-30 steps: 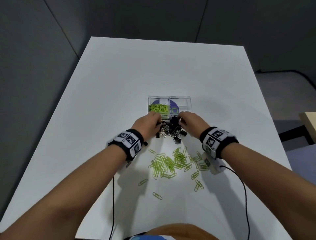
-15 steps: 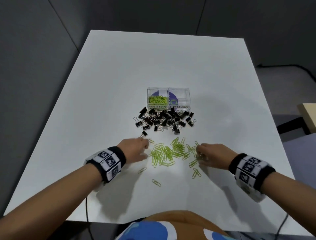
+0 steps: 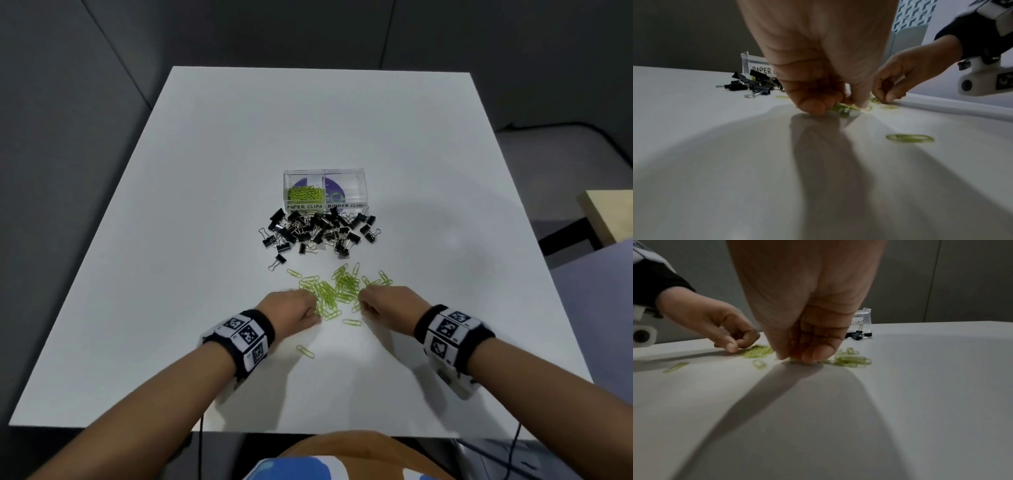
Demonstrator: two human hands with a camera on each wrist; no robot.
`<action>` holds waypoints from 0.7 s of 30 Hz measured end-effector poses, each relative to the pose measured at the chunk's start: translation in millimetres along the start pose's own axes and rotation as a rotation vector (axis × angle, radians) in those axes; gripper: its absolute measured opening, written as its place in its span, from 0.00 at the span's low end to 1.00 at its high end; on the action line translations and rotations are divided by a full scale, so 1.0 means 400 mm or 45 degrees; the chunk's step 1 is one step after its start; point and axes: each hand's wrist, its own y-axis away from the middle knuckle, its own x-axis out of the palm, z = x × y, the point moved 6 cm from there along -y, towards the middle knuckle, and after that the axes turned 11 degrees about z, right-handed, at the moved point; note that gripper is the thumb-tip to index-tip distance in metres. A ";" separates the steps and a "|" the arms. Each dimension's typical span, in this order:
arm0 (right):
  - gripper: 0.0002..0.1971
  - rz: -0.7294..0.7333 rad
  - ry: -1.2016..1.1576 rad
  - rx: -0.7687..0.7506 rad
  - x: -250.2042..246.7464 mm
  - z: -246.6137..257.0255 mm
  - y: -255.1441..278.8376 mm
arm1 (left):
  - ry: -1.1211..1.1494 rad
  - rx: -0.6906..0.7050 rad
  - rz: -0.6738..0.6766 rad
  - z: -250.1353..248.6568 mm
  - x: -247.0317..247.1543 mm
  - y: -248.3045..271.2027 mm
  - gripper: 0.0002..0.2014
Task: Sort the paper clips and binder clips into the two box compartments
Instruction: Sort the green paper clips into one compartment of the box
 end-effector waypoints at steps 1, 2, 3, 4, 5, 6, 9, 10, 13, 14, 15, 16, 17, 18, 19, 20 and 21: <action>0.06 -0.011 0.001 -0.006 -0.008 -0.005 0.007 | -0.056 0.029 -0.012 -0.006 -0.002 0.005 0.14; 0.07 0.001 0.007 -0.021 -0.011 -0.006 0.016 | -0.114 0.060 0.010 -0.012 0.004 0.010 0.16; 0.08 0.041 0.028 -0.038 -0.007 -0.001 0.027 | -0.164 0.080 0.058 -0.014 0.020 0.016 0.18; 0.09 0.100 0.060 -0.055 0.005 0.008 0.037 | -0.196 0.090 0.108 -0.016 0.038 0.020 0.19; 0.09 0.157 0.092 -0.071 0.023 0.019 0.043 | -0.202 0.087 0.140 -0.014 0.055 0.021 0.21; 0.09 0.201 0.110 -0.082 0.041 0.029 0.045 | -0.180 0.079 0.141 -0.012 0.062 0.019 0.21; 0.09 0.228 0.072 -0.047 0.059 0.047 0.021 | -0.119 0.047 0.023 -0.007 0.031 0.004 0.20; 0.09 0.208 0.050 -0.015 0.052 0.049 0.008 | -0.119 0.036 -0.025 -0.005 0.014 -0.003 0.19; 0.09 0.102 0.040 0.063 0.023 0.047 -0.026 | -0.088 -0.006 -0.147 0.013 -0.029 -0.024 0.20; 0.09 0.048 0.043 0.075 0.010 0.043 -0.031 | -0.075 -0.018 -0.175 0.019 -0.039 -0.028 0.22; 0.09 -0.023 0.031 0.078 -0.004 0.039 -0.034 | -0.073 -0.028 -0.193 0.026 -0.045 -0.030 0.26; 0.11 -0.102 -0.002 0.068 -0.018 0.034 -0.034 | -0.087 -0.043 -0.186 0.033 -0.046 -0.031 0.30; 0.17 -0.175 -0.037 0.051 -0.031 0.029 -0.035 | -0.116 -0.067 -0.150 0.039 -0.045 -0.028 0.35; 0.25 -0.206 -0.058 0.050 -0.038 0.024 -0.039 | -0.155 -0.095 -0.099 0.045 -0.040 -0.025 0.39; 0.35 -0.173 -0.064 0.074 -0.038 0.019 -0.044 | -0.196 -0.119 -0.051 0.051 -0.033 -0.021 0.42; 0.42 -0.100 -0.043 0.110 -0.033 0.016 -0.050 | -0.233 -0.133 -0.014 0.055 -0.028 -0.018 0.43; 0.46 -0.008 -0.008 0.146 -0.023 0.015 -0.057 | -0.255 -0.139 0.008 0.058 -0.022 -0.017 0.42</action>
